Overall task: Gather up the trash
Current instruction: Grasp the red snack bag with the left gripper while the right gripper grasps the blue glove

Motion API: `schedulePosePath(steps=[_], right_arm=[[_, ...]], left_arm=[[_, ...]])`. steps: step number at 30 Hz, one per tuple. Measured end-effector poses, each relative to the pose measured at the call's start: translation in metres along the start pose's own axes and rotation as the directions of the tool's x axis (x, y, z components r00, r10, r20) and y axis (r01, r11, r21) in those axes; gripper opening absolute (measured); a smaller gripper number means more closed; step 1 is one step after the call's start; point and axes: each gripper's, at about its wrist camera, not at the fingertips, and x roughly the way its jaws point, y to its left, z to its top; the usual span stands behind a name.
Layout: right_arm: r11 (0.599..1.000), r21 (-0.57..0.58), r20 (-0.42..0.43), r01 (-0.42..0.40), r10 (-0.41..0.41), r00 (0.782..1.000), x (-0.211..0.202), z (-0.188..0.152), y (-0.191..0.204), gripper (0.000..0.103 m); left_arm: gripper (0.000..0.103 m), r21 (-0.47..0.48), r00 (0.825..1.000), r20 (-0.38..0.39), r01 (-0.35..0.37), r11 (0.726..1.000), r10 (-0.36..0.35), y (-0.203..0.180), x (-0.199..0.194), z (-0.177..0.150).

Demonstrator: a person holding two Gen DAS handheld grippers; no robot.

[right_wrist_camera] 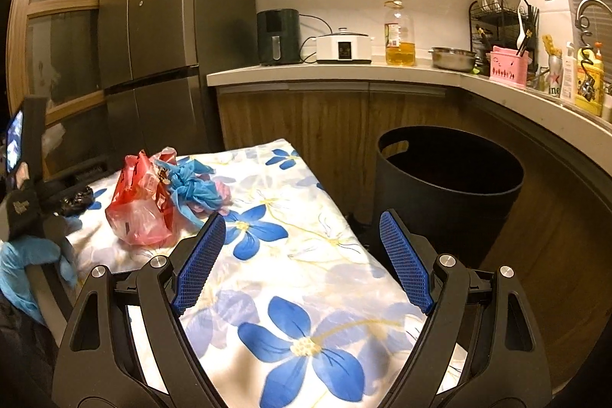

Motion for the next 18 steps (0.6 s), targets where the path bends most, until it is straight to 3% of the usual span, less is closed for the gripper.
schedulePosePath(steps=[3,5,7,9,14,18], right_arm=[[1.000,-0.010,-0.001,-0.012,0.012,1.000,0.007,0.002,0.007,0.082],[0.999,-0.017,-0.010,-0.033,0.033,0.999,0.014,0.003,0.013,0.082],[0.998,-0.024,-0.017,-0.055,0.054,0.998,0.020,0.006,0.019,0.082],[0.996,-0.030,-0.026,-0.080,0.079,0.997,0.027,0.009,0.027,0.081],[0.985,-0.032,-0.049,-0.168,0.167,0.985,0.043,0.012,0.048,0.073],[0.973,-0.030,-0.101,-0.230,0.226,0.969,0.061,0.005,0.069,0.069]], left_arm=[[0.070,-0.016,0.994,-0.096,0.057,0.998,-0.058,0.003,0.017,-0.009],[0.054,-0.025,0.986,-0.139,0.084,0.996,-0.087,0.006,0.024,-0.014],[0.018,-0.024,0.981,-0.170,0.087,0.996,-0.090,0.007,0.026,-0.019],[0.005,-0.046,0.979,-0.176,0.097,0.994,-0.104,0.011,0.023,-0.022],[0.002,-0.125,0.985,-0.127,0.103,0.987,-0.119,0.028,-0.008,-0.029],[0.001,-0.110,0.995,-0.068,0.064,0.992,-0.072,0.036,-0.039,-0.033]])
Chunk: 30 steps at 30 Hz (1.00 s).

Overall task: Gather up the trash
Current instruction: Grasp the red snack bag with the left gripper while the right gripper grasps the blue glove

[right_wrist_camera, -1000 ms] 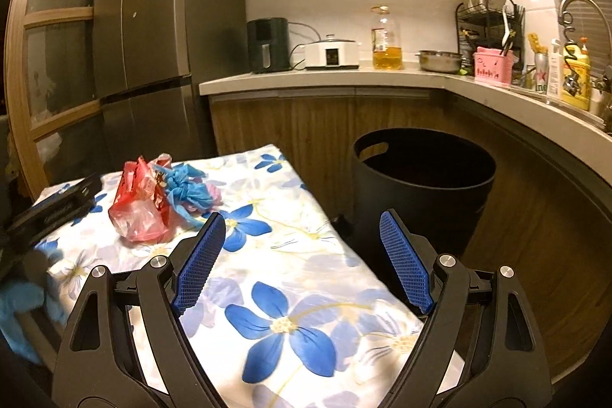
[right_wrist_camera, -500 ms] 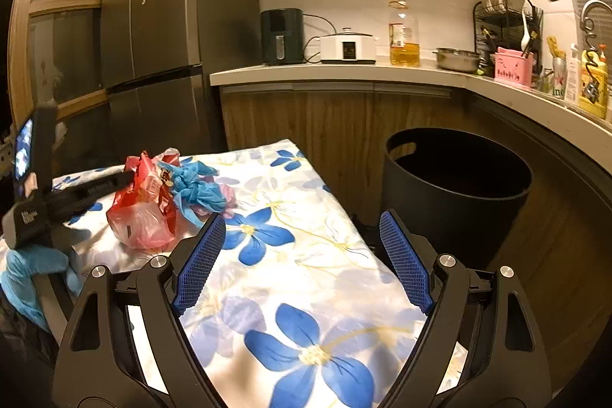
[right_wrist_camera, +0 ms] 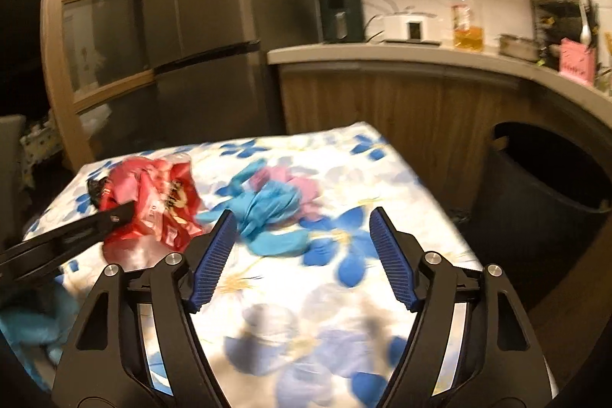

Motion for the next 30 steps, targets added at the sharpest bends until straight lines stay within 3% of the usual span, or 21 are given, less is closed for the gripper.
schedulePosePath(steps=[6,12,17,18,20,30], right_arm=[[0.999,0.002,-0.078,-0.035,0.035,0.996,0.034,-0.007,0.017,0.061],[0.998,0.013,-0.136,-0.063,0.064,0.989,0.064,-0.002,0.031,0.055],[0.999,0.010,-0.235,-0.040,0.042,0.971,0.089,-0.011,0.033,0.027],[0.999,0.020,-0.234,-0.038,0.042,0.971,0.089,-0.012,0.031,0.023],[0.998,0.040,-0.227,-0.055,0.063,0.972,0.087,-0.012,0.027,0.004],[0.993,0.013,-0.099,-0.114,0.114,0.988,0.031,-0.003,0.034,0.002]], left_arm=[[0.001,-0.026,0.994,0.079,-0.069,0.997,0.071,0.022,-0.042,-0.006],[0.001,-0.029,0.994,0.093,-0.063,0.998,0.066,0.032,-0.058,-0.005],[0.001,-0.030,0.994,0.092,-0.061,0.998,0.063,0.037,-0.064,-0.008],[0.001,-0.031,0.994,0.090,-0.058,0.998,0.061,0.038,-0.065,-0.008],[0.001,-0.032,0.994,0.087,-0.059,0.998,0.062,0.038,-0.065,-0.009],[0.001,-0.034,0.990,0.112,-0.081,0.996,0.084,0.039,-0.079,-0.011]])
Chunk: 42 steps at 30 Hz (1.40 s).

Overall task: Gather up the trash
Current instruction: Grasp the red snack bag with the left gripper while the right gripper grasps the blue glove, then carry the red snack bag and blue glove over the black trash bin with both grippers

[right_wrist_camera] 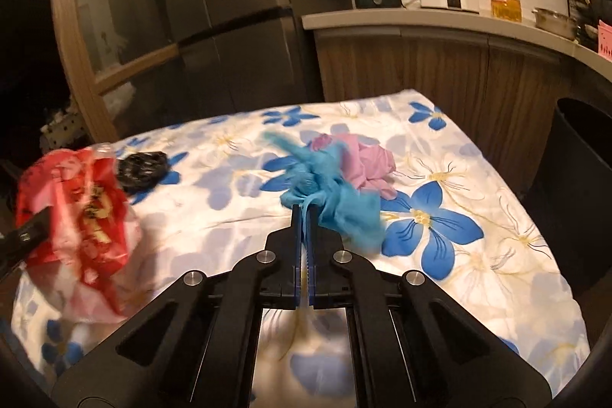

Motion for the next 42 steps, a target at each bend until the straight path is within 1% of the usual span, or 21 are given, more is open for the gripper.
schedulePosePath(steps=[5,8,16,21,27,33,39,42], right_arm=[[0.998,0.016,0.039,-0.053,0.053,0.998,-0.034,0.000,-0.003,0.002],[0.997,0.030,0.055,-0.072,0.070,0.996,-0.050,0.001,-0.008,0.002],[0.996,0.052,0.097,-0.068,0.062,0.993,-0.090,-0.003,-0.028,0.002],[0.996,0.070,0.125,-0.054,0.045,0.991,-0.111,-0.005,-0.048,0.002],[0.995,0.100,0.155,-0.027,0.011,0.988,-0.130,-0.006,-0.072,0.002],[0.992,0.128,0.184,0.004,-0.028,0.983,-0.144,-0.004,-0.098,0.002],[0.987,0.155,0.206,0.048,-0.080,0.975,-0.158,0.000,-0.127,0.002],[0.984,0.167,0.222,0.068,-0.105,0.969,-0.165,0.004,-0.141,0.002]], left_arm=[[0.001,0.008,1.000,0.014,0.002,1.000,-0.002,-0.007,-0.012,0.000],[0.001,0.020,1.000,0.021,0.014,1.000,-0.014,-0.016,-0.018,-0.001],[0.001,0.066,0.998,0.026,0.058,0.996,-0.059,-0.048,-0.029,-0.007],[0.001,0.104,0.996,0.016,0.090,0.991,-0.092,-0.072,-0.029,-0.013],[0.001,0.157,0.989,-0.005,0.147,0.977,-0.148,-0.110,-0.026,-0.020],[0.001,0.219,0.978,-0.011,0.204,0.954,-0.207,-0.149,-0.021,-0.024],[0.001,0.252,0.968,-0.029,0.249,0.935,-0.250,-0.185,-0.011,-0.025],[0.001,0.277,0.960,-0.033,0.275,0.920,-0.277,-0.206,-0.006,-0.024]])
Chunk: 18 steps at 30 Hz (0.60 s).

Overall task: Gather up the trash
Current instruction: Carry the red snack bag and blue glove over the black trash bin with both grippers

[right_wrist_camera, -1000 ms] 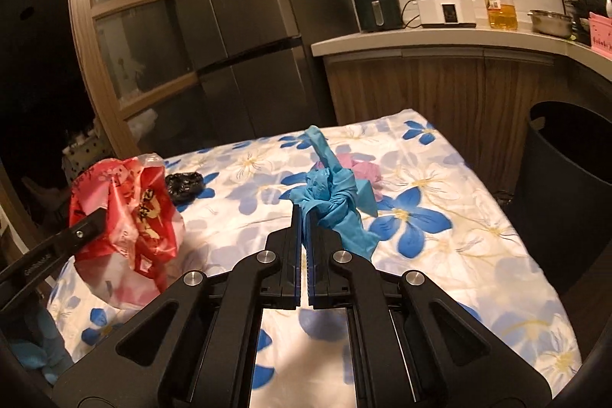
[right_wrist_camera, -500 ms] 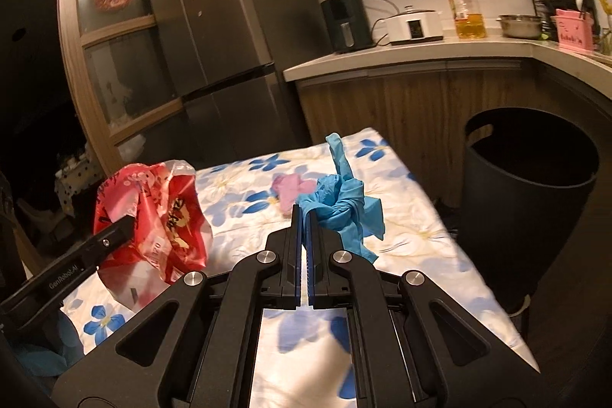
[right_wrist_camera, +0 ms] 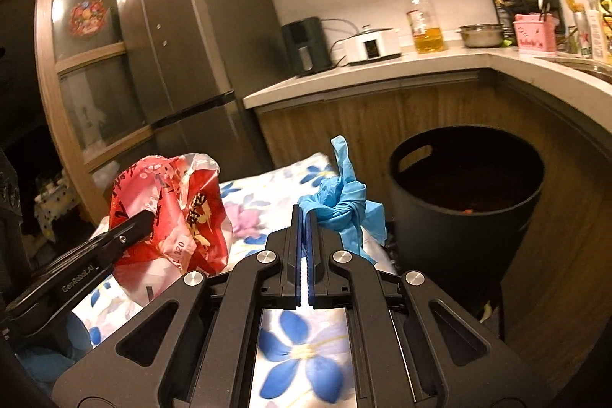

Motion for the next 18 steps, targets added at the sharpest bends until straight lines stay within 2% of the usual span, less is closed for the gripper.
schedulePosePath(steps=[7,18], right_arm=[[0.998,0.021,0.057,0.055,-0.056,0.997,-0.011,0.025,-0.033,0.002],[0.990,0.042,0.100,0.137,-0.141,0.985,-0.013,0.058,-0.083,0.002]], left_arm=[[0.001,0.070,0.996,0.017,0.083,0.994,-0.084,-0.047,0.024,0.017],[0.001,0.142,0.976,0.074,0.192,0.971,-0.204,-0.114,0.060,0.048]])
